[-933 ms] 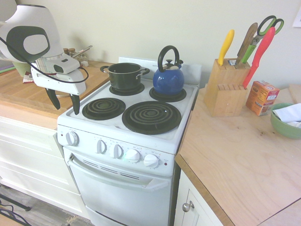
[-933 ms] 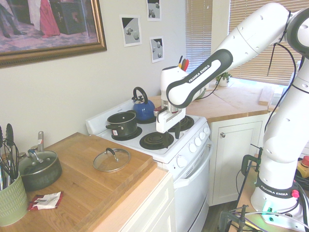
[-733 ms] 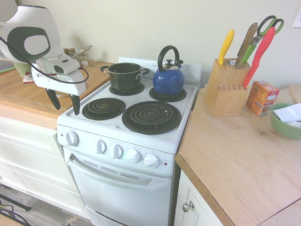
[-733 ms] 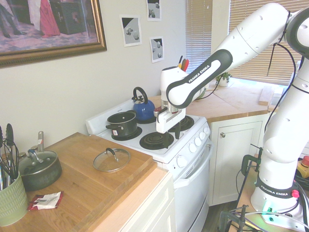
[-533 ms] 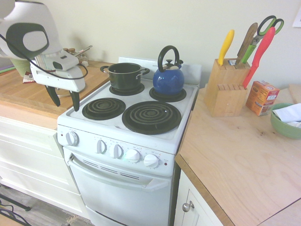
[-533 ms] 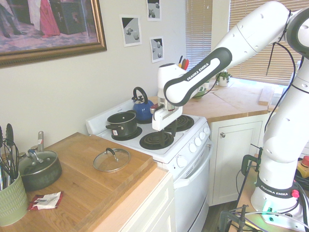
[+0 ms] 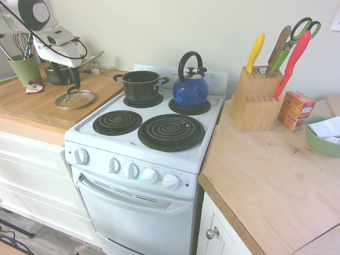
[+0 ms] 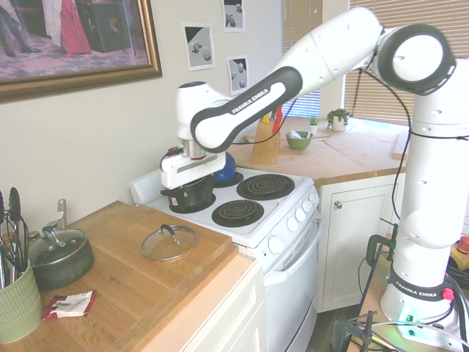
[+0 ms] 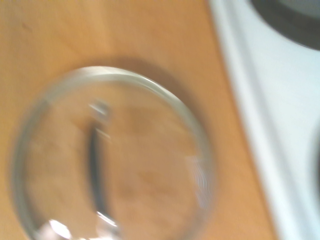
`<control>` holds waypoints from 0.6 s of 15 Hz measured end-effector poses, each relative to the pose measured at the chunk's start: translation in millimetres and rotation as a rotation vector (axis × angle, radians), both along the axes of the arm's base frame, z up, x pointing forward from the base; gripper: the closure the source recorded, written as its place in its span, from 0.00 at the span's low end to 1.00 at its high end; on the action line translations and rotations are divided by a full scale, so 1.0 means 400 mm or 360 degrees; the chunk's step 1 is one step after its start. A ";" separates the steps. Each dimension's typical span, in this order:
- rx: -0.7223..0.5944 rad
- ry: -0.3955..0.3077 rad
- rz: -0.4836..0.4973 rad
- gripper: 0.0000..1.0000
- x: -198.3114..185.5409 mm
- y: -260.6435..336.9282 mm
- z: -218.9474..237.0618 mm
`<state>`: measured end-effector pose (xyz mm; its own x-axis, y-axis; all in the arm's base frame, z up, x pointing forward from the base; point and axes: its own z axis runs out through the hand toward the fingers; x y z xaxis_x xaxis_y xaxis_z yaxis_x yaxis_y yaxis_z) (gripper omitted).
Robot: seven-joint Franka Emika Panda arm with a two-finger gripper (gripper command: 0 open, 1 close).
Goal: Cover the lid of the pot
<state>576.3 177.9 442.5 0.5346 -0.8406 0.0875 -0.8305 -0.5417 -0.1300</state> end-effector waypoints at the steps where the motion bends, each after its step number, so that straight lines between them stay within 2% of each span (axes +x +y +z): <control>1: -0.0005 0.0022 0.0007 0.00 0.027 0.028 -0.013; 5: -0.0014 0.0079 0.0034 0.00 0.098 0.089 -0.090; 9: -0.0027 0.0112 -0.0003 0.00 0.168 0.064 -0.146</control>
